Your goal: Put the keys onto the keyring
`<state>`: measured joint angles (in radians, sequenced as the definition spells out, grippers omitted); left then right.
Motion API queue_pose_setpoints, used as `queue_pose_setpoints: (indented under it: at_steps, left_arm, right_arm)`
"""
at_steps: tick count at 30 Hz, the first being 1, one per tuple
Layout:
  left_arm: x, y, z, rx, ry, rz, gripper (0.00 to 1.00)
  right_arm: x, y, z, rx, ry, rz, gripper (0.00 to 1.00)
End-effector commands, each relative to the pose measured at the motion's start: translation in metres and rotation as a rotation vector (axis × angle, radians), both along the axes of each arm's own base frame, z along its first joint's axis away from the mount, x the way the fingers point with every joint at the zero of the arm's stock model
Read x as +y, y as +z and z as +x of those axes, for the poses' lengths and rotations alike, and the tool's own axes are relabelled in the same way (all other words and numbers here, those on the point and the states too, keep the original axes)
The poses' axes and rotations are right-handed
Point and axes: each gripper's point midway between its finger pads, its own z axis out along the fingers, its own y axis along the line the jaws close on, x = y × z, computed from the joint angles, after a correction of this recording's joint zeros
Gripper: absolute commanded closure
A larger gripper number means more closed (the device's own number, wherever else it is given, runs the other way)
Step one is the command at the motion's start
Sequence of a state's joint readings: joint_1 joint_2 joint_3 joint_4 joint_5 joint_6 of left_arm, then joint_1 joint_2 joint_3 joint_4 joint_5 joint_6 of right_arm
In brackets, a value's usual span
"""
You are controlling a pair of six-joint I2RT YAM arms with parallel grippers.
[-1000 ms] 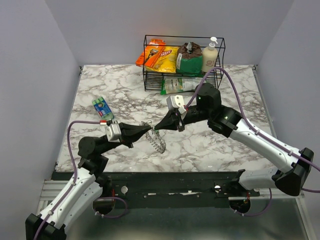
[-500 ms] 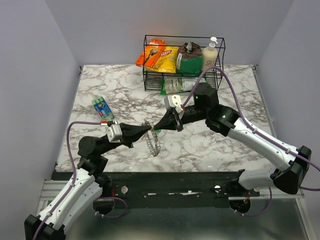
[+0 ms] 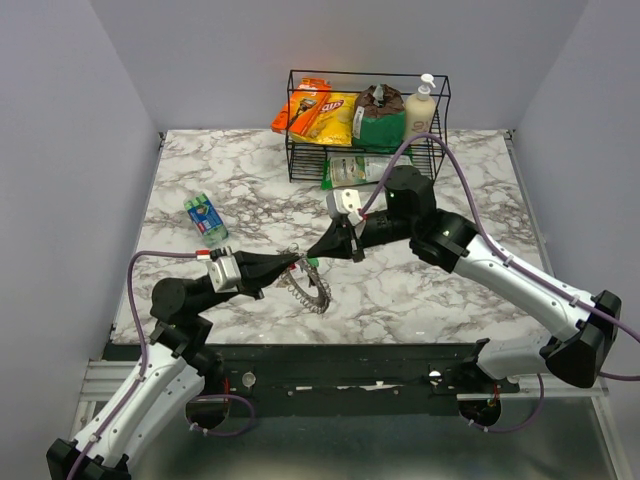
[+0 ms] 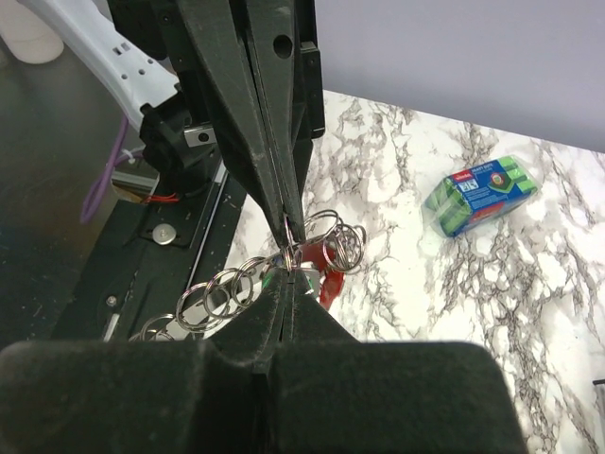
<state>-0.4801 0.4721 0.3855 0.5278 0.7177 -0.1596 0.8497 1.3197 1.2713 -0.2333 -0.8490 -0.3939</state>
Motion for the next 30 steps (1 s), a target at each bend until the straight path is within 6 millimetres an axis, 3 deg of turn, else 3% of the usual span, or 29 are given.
queue_pose_setpoints:
  at_steps: [1,16,22,30]
  left_arm:
    - [0.005,0.027,-0.005,-0.086,0.017,-0.035,1.0]
    - [0.004,0.032,-0.013,-0.11,-0.01,-0.058,1.0]
    - [0.004,0.033,-0.014,-0.109,-0.023,-0.082,1.0]
    - [0.004,0.031,-0.015,-0.104,-0.032,-0.094,1.0]
  right_arm:
    - [0.003,-0.003,0.004,-0.009,-0.017,-0.012,0.99]
    - [0.006,-0.015,0.005,0.018,-0.009,-0.038,0.99]
    - [0.002,-0.011,0.007,0.001,-0.028,-0.031,0.77]
    - [-0.01,0.003,0.013,-0.072,-0.124,0.017,0.26]
